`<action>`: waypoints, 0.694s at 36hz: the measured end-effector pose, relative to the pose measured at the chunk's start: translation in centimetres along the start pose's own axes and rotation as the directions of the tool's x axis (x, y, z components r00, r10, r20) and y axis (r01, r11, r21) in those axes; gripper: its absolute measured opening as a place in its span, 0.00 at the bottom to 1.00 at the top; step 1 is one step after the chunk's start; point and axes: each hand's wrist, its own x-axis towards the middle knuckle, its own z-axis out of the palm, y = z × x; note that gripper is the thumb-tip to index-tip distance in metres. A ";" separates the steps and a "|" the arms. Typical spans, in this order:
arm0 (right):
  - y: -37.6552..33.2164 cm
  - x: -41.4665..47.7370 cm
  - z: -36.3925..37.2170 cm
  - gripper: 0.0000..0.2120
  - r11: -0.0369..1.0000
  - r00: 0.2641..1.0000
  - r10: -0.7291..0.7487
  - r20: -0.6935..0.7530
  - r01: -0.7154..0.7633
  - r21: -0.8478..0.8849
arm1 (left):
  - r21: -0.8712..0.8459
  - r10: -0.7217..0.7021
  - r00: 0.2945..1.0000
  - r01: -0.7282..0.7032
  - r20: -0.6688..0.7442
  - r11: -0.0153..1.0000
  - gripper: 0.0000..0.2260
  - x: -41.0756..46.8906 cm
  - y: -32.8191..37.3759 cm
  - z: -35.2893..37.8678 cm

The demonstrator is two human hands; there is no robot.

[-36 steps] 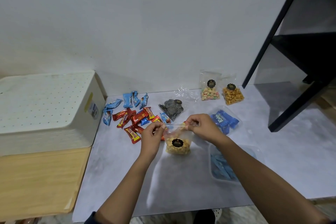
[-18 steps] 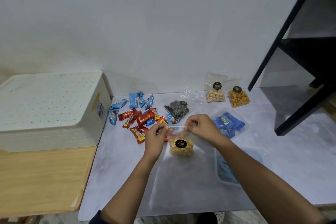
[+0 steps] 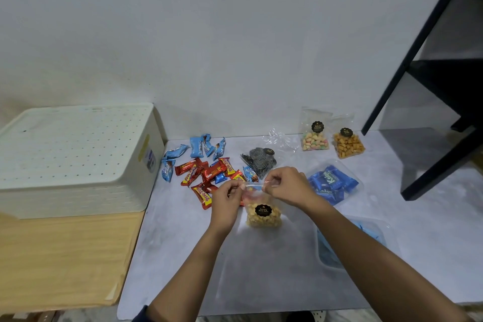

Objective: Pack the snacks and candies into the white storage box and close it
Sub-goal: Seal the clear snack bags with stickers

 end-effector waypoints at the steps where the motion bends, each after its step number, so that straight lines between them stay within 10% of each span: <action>1: -0.2 -0.1 -0.1 0.03 1.000 1.000 -0.002 0.003 0.002 -0.009 | 0.003 0.001 1.000 -0.001 -0.002 1.000 0.05 0.0 0.0 0.0; 25: -1.6 0.1 0.8 0.05 0.986 0.992 -0.124 0.028 0.127 -0.111 | 0.224 0.092 0.996 -0.094 0.019 0.970 0.05 -0.6 0.4 0.8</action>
